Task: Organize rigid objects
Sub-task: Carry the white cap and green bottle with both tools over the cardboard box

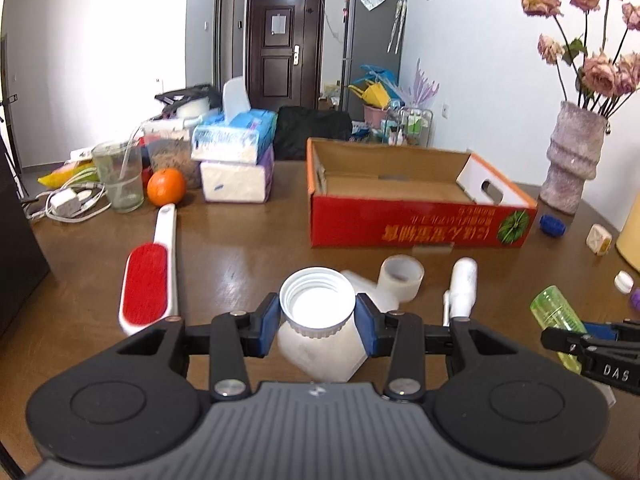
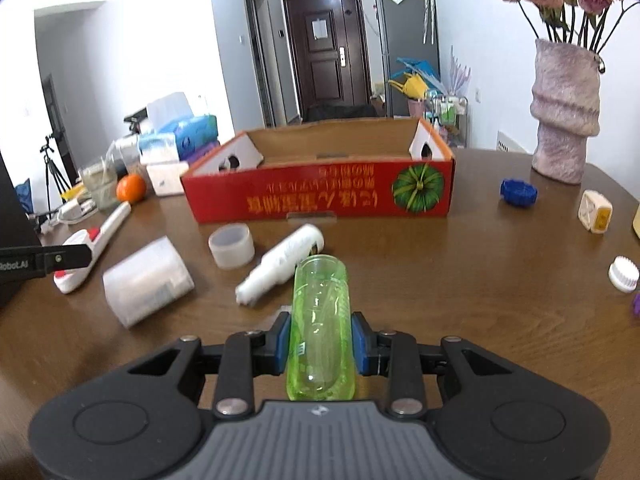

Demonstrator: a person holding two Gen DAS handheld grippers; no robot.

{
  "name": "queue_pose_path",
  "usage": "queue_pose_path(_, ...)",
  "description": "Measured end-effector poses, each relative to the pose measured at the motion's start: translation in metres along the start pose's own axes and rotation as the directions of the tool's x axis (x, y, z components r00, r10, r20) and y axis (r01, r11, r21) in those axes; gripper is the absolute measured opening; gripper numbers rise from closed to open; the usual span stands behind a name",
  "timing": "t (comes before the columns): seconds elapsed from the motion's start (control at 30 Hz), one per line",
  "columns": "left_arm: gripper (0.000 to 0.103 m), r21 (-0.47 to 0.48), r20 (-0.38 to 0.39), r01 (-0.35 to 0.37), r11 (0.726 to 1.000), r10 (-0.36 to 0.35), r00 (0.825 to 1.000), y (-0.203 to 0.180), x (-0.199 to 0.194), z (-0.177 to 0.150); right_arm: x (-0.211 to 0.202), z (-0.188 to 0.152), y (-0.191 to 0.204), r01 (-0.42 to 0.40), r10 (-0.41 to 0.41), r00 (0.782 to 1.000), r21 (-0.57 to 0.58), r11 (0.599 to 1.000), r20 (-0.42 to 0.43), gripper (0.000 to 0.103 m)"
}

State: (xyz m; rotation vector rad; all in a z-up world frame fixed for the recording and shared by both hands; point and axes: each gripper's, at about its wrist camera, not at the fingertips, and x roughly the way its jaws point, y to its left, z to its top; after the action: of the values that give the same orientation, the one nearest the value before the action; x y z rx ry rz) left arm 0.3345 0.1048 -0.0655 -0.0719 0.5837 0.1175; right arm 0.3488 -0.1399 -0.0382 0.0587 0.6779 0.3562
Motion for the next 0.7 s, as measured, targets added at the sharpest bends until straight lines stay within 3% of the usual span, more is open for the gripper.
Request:
queue_pose_path(0.37, 0.041, -0.027, 0.074, 0.01, 1.0, -0.008, 0.997, -0.027, 0.006, 0.044, -0.001, 0.04, -0.003, -0.026, 0.021, 0.994, 0.052, 0.998, 0.103, 0.03)
queue_pose_path(0.7, 0.041, -0.057, 0.075, -0.005, 0.998, 0.009, 0.997, -0.04, 0.032, 0.07, 0.009, 0.076, -0.012, -0.03, 0.008, 0.978, 0.105, 0.994, 0.209, 0.03)
